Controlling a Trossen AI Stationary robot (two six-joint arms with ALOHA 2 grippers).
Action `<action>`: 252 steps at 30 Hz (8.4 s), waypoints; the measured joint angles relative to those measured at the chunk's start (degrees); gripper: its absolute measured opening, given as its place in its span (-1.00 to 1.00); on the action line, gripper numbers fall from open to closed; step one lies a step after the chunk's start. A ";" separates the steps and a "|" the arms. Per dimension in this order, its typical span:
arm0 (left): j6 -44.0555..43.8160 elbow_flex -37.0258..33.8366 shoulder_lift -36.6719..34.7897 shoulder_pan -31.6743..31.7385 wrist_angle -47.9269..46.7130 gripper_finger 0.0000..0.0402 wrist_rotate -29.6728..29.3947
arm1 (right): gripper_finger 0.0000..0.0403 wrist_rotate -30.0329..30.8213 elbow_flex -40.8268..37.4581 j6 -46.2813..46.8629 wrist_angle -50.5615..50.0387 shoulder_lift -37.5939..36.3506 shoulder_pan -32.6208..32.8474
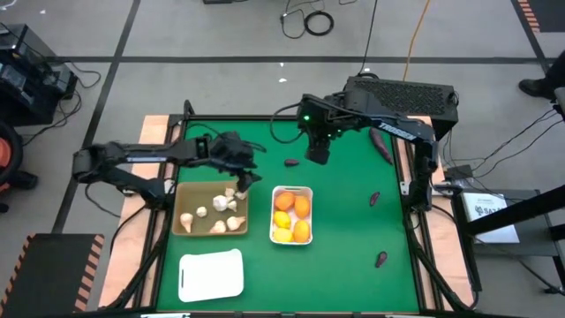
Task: Sort produce into baskets
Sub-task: Put the purple eggplant into the bottom white bin
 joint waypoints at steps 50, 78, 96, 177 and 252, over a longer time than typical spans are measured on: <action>23.95 21.44 44.42 6.43 15.68 0.28 -8.25 | -0.23 -14.87 -86.32 32.94 65.23 -44.51 3.03; 16.08 21.48 43.88 6.32 13.02 -0.36 -5.40 | -0.23 -14.88 -86.32 32.90 64.78 -44.50 3.03; 13.21 21.46 17.09 3.88 -27.93 -0.47 17.68 | -0.23 -14.53 -86.32 31.04 65.41 -44.47 3.03; -30.67 35.93 16.60 -36.53 -18.73 0.19 -29.36 | -0.05 -4.91 -84.60 56.98 18.53 -45.37 10.83; -16.87 7.49 -29.14 -32.31 -38.74 0.19 -50.48 | -0.92 -14.94 -67.94 27.28 113.53 -20.55 15.07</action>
